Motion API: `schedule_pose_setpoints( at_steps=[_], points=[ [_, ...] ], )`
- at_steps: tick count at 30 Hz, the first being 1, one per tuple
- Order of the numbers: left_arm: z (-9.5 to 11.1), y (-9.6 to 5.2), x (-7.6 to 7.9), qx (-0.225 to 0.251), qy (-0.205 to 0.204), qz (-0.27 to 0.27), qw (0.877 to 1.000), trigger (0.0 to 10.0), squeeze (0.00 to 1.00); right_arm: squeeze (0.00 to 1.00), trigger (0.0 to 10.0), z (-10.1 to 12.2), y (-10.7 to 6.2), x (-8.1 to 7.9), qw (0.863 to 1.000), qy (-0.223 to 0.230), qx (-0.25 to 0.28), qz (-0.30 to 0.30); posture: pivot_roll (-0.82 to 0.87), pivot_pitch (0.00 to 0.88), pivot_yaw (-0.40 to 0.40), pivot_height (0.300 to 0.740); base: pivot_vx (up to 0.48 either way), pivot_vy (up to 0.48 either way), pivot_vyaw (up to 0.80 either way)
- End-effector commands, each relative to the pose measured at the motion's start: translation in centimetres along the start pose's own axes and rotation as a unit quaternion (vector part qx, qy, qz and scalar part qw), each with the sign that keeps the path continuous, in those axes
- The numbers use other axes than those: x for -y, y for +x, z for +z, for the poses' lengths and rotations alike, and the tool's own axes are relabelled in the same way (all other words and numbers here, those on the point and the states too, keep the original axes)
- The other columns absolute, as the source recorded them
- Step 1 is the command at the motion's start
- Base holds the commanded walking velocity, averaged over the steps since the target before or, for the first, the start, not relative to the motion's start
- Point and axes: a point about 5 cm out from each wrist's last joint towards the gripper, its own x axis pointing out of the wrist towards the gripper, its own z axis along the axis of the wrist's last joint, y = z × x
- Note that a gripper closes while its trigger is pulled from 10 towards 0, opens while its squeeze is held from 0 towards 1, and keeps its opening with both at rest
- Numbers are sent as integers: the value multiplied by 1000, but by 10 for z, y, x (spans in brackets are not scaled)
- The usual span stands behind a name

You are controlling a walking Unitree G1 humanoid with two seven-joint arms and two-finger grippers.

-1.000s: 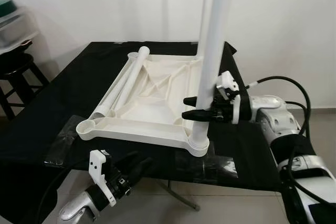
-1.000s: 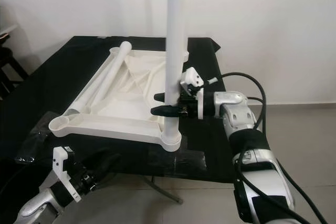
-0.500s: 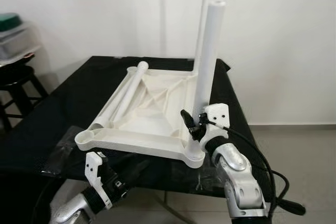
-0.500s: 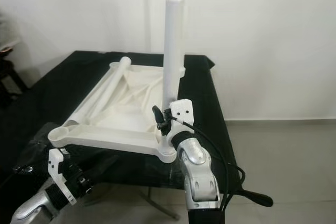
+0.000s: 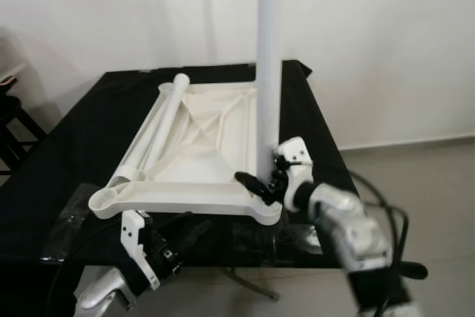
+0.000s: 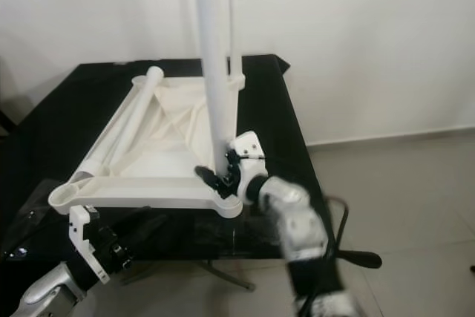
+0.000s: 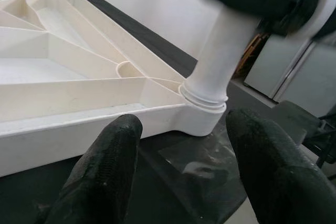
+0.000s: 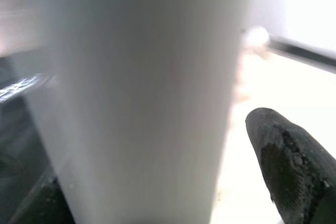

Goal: Building children table

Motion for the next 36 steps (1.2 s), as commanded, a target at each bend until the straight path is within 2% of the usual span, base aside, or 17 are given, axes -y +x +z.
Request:
schedule_pose_setpoints(
  at_steps=[1,6,11,12,13,14,19,21,27,29,30,31,32,34,35,36],
  points=[
    [-3,-2,-1,-5,-5,8,1000,10000,0,0,10000,-7,-7,5,992,-25,-47,116,27,0,37,740,0,0,0],
    [-3,-1,0,-4,-5,9,1000,10000,0,0,10000,-6,-7,16,988,-11,-54,144,36,0,31,740,0,0,0],
    [-4,-2,0,-4,-5,10,1000,10000,0,0,10000,1,1,27,988,3,-44,150,45,0,29,740,0,0,0],
    [-4,-2,0,-5,-5,10,1000,10000,0,0,1922,2,3,30,987,6,-39,153,51,0,27,740,0,0,0],
    [-4,-2,0,-5,-5,10,1000,10000,0,0,1922,2,3,30,987,6,-39,153,51,0,27,740,0,0,0],
    [-4,-2,0,-5,-5,10,1000,10000,0,0,0,3,3,32,987,13,-36,158,51,0,25,740,0,0,0],
    [-4,-2,1,-4,-6,11,1000,10000,0,0,0,1,-1,33,981,30,-28,187,49,0,24,740,0,0,0],
    [-4,-1,2,-2,-7,11,1000,10000,0,0,0,-6,-7,34,978,36,-32,202,39,0,20,740,0,0,0],
    [-5,1,3,3,-9,10,1000,10000,0,0,0,-17,-21,34,984,32,-24,175,15,0,9,740,0,0,0],
    [-5,2,4,4,-9,10,1000,10000,0,0,0,-22,-25,31,990,27,-29,135,13,0,5,740,0,0,0],
    [-5,2,4,4,-8,11,1000,10000,0,0,0,-28,-23,24,995,35,-35,84,13,0,-2,740,0,0,0],
    [-5,2,4,4,-8,11,1000,10000,0,0,0,-28,-23,24,995,35,-35,84,13,0,-2,740,0,0,0],
    [-5,1,4,4,-8,11,1000,10000,0,0,0,-33,-22,20,997,42,-39,48,14,0,-5,740,0,0,0],
    [-5,1,4,4,-8,11,1000,10000,0,0,0,-33,-22,20,997,42,-39,48,14,0,-5,740,0,0,0],
    [-5,1,4,4,-7,11,1000,10000,0,0,0,-40,-13,16,995,65,-36,-72,13,0,-5,740,0,0,0],
    [-4,-1,3,3,-6,12,1000,10000,0,0,0,-55,-8,-2,969,105,-40,-218,0,2,19,740,0,0,0]
  ],
)
